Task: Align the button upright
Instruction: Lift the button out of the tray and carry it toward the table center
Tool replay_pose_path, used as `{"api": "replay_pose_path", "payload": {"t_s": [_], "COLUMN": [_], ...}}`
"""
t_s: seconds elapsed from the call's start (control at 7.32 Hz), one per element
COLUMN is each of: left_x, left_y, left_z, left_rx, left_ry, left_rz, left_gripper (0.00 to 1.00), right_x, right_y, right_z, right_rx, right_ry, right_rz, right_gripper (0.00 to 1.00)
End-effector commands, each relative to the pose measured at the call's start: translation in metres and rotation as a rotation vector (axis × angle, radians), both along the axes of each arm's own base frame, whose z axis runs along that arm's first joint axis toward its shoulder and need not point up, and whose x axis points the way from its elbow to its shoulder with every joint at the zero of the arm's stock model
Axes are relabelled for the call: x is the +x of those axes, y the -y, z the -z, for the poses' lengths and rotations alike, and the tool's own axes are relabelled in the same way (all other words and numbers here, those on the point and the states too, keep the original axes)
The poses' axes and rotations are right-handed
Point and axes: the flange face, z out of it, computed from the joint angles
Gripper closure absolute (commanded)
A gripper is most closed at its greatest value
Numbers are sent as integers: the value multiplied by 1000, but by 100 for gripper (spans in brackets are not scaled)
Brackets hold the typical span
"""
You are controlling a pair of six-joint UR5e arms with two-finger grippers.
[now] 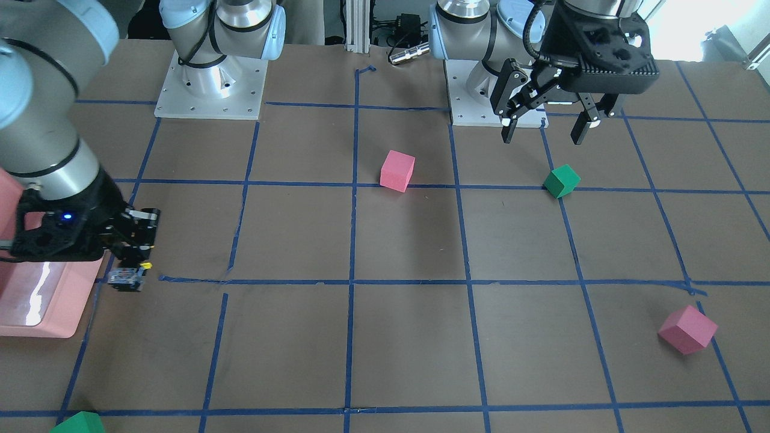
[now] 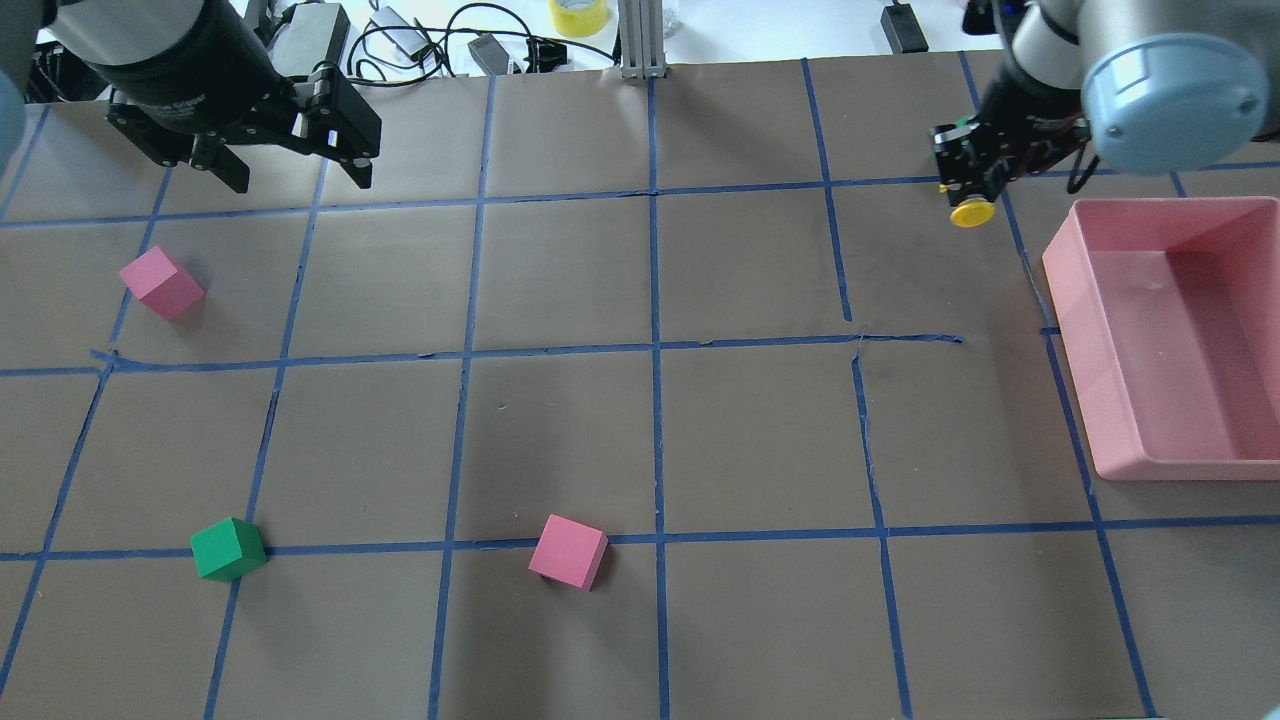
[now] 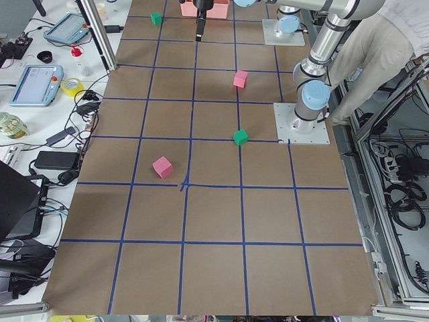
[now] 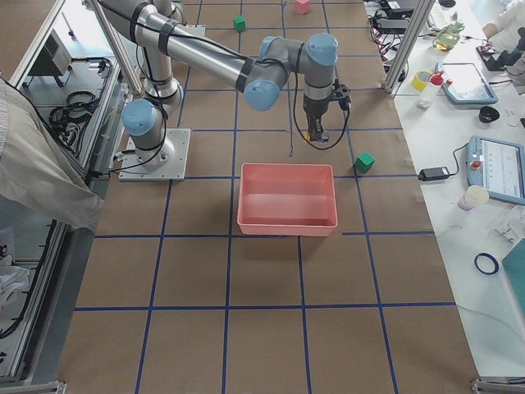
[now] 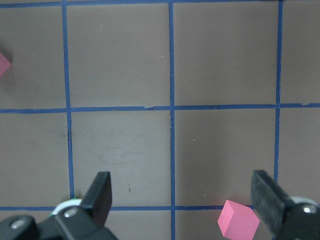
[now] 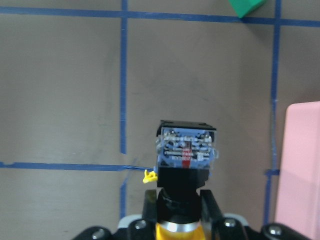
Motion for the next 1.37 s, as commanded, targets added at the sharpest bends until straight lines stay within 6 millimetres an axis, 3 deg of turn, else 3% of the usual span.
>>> {"api": "replay_pose_path", "payload": {"t_s": [0.0,0.27,0.55,0.96,1.23], "left_x": [0,0,0,0,0], "left_y": [0,0,0,-1,-1], "left_z": [0,0,0,-1,-1], "left_rx": [0,0,0,-1,-1], "left_ry": [-1,1,-1,-4,-1], "left_rz": [-1,1,-1,0,-1], "left_gripper": [0,0,0,0,0], "right_x": [134,174,242,274,279], "right_y": [-15,-7,-36,-34,-43], "right_z": [34,79,103,167,183], "right_rx": [-26,-25,-4,-2,8], "right_ry": [33,51,58,63,60], "right_rz": [30,50,-54,-99,-111], "right_gripper": [100,100,100,100,100]}}
